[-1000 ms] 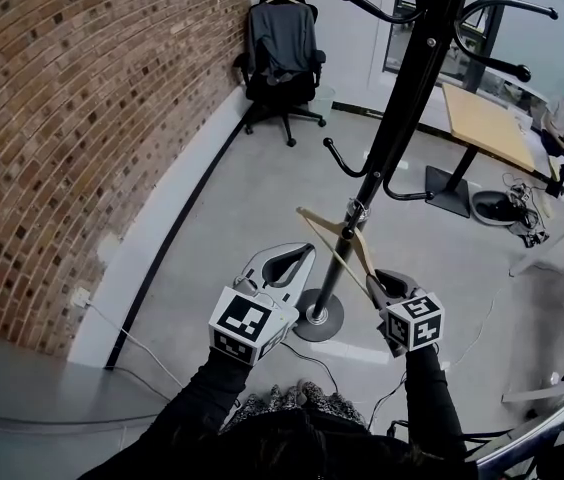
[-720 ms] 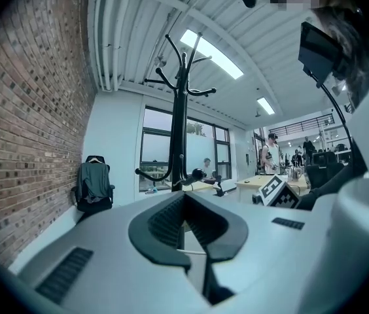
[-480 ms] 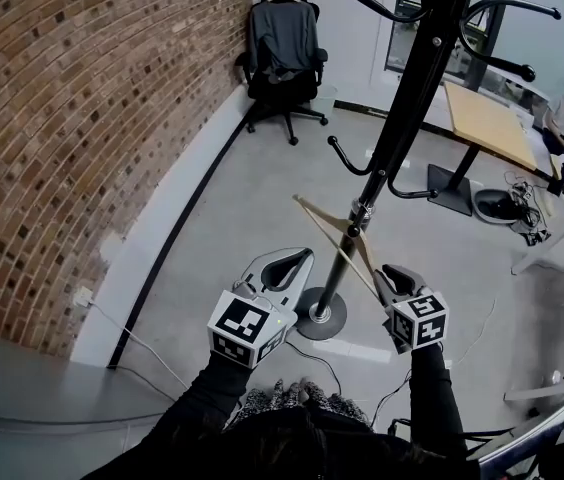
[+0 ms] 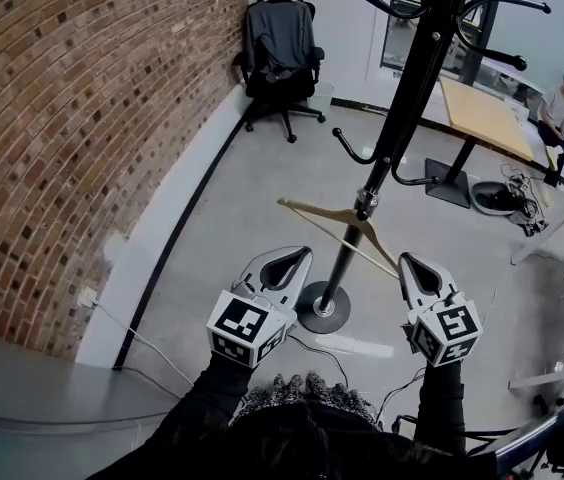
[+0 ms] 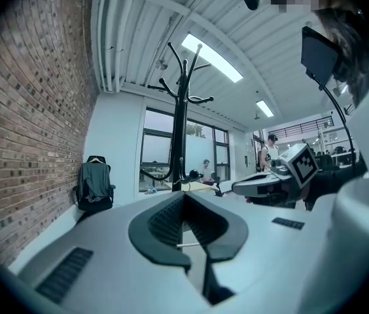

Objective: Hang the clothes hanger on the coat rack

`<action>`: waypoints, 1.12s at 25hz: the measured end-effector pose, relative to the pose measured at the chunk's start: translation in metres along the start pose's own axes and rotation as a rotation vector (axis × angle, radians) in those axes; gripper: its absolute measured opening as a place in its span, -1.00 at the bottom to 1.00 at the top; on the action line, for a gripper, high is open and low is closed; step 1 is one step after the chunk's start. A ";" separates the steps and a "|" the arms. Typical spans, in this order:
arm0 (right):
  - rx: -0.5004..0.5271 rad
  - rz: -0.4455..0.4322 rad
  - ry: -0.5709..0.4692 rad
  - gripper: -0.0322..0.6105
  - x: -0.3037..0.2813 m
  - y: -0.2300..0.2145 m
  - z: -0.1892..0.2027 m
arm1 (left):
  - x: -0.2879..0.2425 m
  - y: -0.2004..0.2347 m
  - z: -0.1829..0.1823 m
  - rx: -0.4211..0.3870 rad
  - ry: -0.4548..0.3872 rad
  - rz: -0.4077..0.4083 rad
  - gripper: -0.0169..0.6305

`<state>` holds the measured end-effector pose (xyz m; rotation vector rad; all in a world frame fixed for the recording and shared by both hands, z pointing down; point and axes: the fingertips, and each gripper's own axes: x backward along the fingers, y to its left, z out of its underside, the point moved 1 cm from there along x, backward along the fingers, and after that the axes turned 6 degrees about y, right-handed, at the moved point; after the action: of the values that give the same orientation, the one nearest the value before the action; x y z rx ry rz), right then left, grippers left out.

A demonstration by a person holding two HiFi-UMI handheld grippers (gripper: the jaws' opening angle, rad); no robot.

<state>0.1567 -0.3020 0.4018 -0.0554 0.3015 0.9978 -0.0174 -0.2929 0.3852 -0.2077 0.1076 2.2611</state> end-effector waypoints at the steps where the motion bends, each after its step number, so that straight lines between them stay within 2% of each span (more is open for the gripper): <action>1: 0.010 0.005 -0.008 -0.86 0.006 0.007 -0.003 | 0.005 -0.002 0.000 -0.002 -0.002 0.006 -0.92; 9: 0.026 0.118 -0.041 -0.87 0.049 0.065 0.003 | 0.050 -0.028 0.014 -0.003 0.011 0.088 -0.92; 15: -0.048 0.176 -0.039 -0.87 0.080 0.100 0.017 | 0.081 -0.051 0.032 0.012 0.034 0.156 -0.92; 24: -0.027 0.227 -0.062 -0.87 0.119 0.101 0.007 | 0.103 -0.073 0.029 0.019 0.020 0.134 -0.92; 28: -0.072 0.226 -0.077 -0.87 0.130 0.098 0.004 | 0.112 -0.083 0.021 0.005 0.002 0.099 -0.92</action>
<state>0.1410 -0.1413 0.3792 -0.0487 0.2038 1.2318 -0.0270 -0.1526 0.3846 -0.2064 0.1272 2.3588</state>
